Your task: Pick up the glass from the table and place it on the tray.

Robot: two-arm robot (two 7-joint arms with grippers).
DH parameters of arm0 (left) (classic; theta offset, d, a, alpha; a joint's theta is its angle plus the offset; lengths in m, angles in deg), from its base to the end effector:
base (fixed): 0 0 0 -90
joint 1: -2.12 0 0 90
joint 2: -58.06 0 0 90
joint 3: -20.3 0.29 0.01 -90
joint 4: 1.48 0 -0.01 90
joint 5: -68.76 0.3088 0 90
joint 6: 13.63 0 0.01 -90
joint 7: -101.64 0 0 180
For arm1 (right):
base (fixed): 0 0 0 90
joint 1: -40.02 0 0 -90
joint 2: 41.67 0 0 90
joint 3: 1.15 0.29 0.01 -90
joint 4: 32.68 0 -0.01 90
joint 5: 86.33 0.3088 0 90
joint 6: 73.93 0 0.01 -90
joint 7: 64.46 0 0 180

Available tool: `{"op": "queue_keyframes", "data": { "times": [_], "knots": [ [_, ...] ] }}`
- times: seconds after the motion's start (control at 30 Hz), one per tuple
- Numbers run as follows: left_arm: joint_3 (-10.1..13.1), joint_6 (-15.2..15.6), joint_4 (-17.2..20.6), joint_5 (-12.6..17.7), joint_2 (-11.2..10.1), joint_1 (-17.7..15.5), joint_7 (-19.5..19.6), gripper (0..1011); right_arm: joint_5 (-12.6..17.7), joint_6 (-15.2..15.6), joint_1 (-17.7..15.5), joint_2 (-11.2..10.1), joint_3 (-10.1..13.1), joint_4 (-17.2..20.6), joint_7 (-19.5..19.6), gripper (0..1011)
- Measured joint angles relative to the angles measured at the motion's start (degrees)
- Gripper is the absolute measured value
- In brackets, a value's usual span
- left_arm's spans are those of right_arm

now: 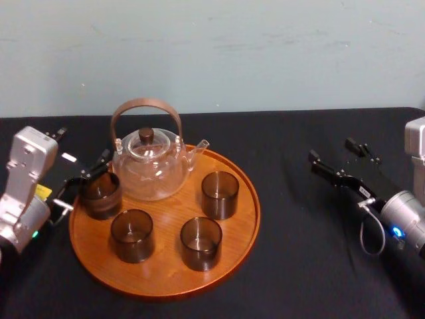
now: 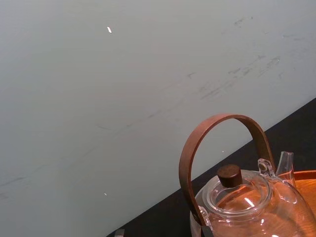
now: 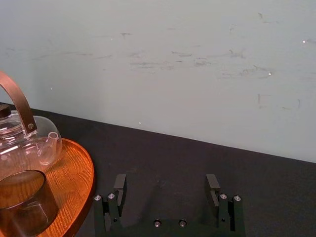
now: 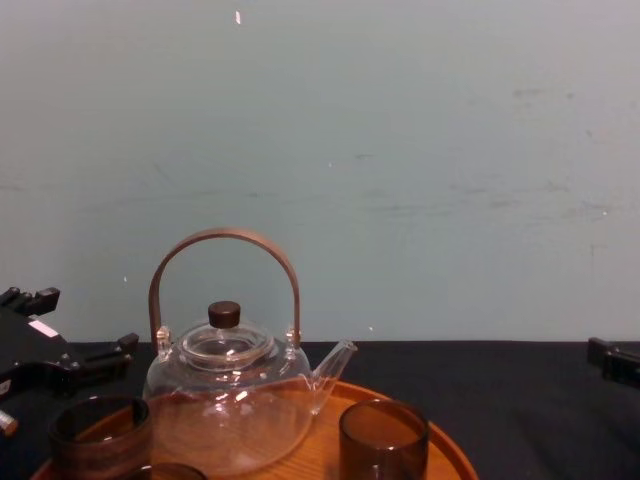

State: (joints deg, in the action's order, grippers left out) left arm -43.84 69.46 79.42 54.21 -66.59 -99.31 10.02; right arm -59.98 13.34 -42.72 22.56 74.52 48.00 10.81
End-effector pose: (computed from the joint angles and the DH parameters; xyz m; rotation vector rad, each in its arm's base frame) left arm 0.3581 0.0827 -0.3023 0.3045 -0.2851 1.2480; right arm 0.3549 -0.0808 -0.3085 -0.0659 0.0573 -1.1607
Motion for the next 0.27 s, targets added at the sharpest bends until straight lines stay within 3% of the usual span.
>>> {"op": "queue_keyframes", "data": {
  "times": [0.27],
  "knots": [
    [0.0, 0.0, 0.0, 0.0, 0.0, 0.0, 0.0, 1001, 0.0, 0.0, 0.0, 0.0, 0.0, 0.0, 0.0, 1002]
  ]
}}
